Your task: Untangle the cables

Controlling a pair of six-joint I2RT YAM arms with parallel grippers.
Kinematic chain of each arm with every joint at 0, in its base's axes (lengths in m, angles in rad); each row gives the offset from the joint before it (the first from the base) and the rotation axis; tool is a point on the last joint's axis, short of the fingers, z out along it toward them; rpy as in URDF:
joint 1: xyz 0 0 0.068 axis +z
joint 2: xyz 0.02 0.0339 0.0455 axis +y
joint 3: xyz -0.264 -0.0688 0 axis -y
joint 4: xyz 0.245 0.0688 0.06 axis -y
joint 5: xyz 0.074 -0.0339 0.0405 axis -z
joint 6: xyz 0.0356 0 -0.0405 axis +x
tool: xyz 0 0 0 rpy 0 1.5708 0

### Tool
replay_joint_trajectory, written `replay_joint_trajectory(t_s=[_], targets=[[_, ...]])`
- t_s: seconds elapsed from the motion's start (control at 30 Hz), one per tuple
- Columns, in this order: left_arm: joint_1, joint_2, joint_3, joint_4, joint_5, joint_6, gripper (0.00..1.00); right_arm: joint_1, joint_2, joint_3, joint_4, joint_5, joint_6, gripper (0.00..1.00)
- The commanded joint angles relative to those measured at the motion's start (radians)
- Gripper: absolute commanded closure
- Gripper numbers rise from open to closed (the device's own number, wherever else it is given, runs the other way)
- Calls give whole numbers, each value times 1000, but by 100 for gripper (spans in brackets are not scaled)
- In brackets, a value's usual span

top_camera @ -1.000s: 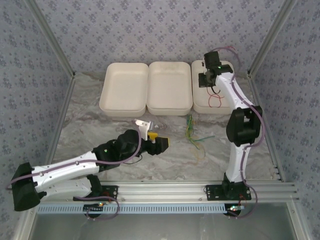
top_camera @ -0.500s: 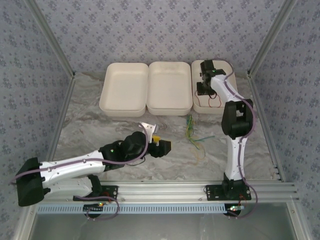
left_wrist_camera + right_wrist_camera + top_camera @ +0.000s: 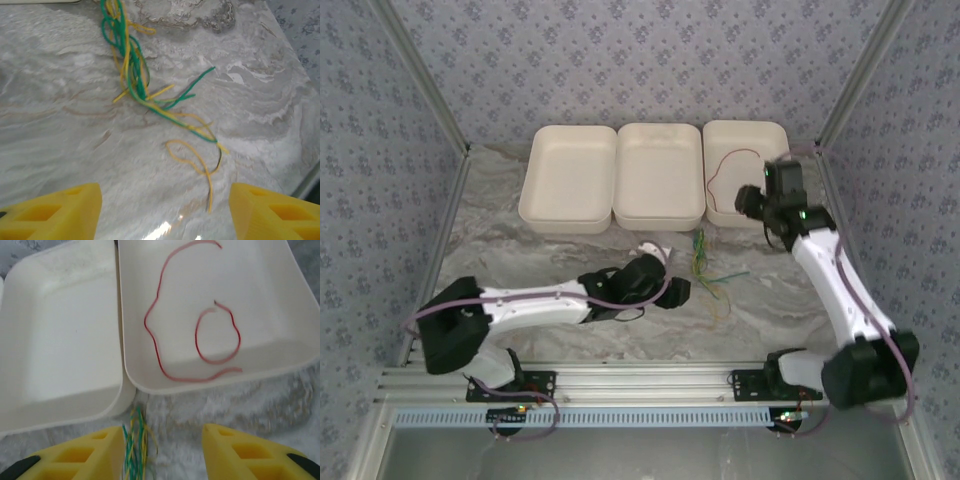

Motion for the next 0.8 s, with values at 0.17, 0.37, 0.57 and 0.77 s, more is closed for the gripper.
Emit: replay_joint_trajectory(t_s=[0.17, 0.37, 0.57, 0.77], targets=[[96, 295, 235, -25, 49, 28, 30, 34, -360, -371, -7, -74, 302, 52], [114, 470, 405, -54, 106, 73, 43, 44, -454, -430, -56, -75, 313, 52], [115, 582, 490, -106, 44, 77, 55, 53, -470, -446, -48, -102, 327, 53], [118, 518, 364, 64, 2, 60, 100, 69, -469, -447, -40, -122, 318, 58]])
